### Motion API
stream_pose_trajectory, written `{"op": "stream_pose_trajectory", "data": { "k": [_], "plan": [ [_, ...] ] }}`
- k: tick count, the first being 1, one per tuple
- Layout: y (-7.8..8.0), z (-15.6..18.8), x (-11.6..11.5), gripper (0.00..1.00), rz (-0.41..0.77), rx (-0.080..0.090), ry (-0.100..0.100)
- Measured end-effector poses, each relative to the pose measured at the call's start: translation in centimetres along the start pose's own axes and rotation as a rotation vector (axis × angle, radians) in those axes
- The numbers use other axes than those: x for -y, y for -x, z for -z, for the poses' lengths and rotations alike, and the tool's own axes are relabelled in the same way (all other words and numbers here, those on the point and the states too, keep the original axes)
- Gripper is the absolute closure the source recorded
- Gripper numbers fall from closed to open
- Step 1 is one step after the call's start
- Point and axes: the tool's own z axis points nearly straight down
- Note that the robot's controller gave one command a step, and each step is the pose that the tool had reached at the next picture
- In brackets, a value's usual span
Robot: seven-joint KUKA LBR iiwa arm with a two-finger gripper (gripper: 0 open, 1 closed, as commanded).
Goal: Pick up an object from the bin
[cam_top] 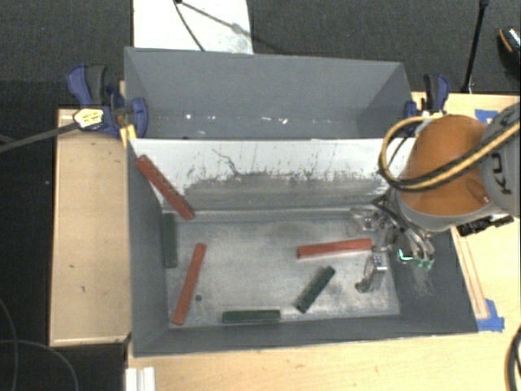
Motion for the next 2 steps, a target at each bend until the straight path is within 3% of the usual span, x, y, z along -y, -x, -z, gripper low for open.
{"op": "stream_pose_trajectory", "data": {
  "k": [1, 2],
  "plan": [
    [4.28, -6.75, -3.39, 0.0, 0.286, 0.008, 0.001],
    [4.39, -6.53, -3.27, 1.0, 0.286, 0.012, -0.001]
  ]
}}
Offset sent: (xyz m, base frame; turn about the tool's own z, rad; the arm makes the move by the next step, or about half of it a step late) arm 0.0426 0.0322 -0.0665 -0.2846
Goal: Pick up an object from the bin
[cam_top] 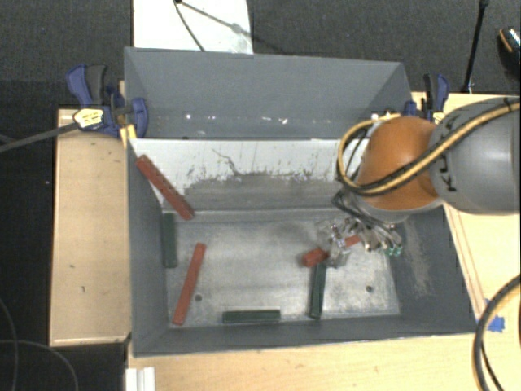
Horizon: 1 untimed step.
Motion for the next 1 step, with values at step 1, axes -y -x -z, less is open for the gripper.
{"op": "stream_pose_trajectory", "data": {
  "k": [1],
  "plan": [
    [-1.26, 14.56, 0.23, 1.0, -0.036, 0.004, -0.002]
  ]
}}
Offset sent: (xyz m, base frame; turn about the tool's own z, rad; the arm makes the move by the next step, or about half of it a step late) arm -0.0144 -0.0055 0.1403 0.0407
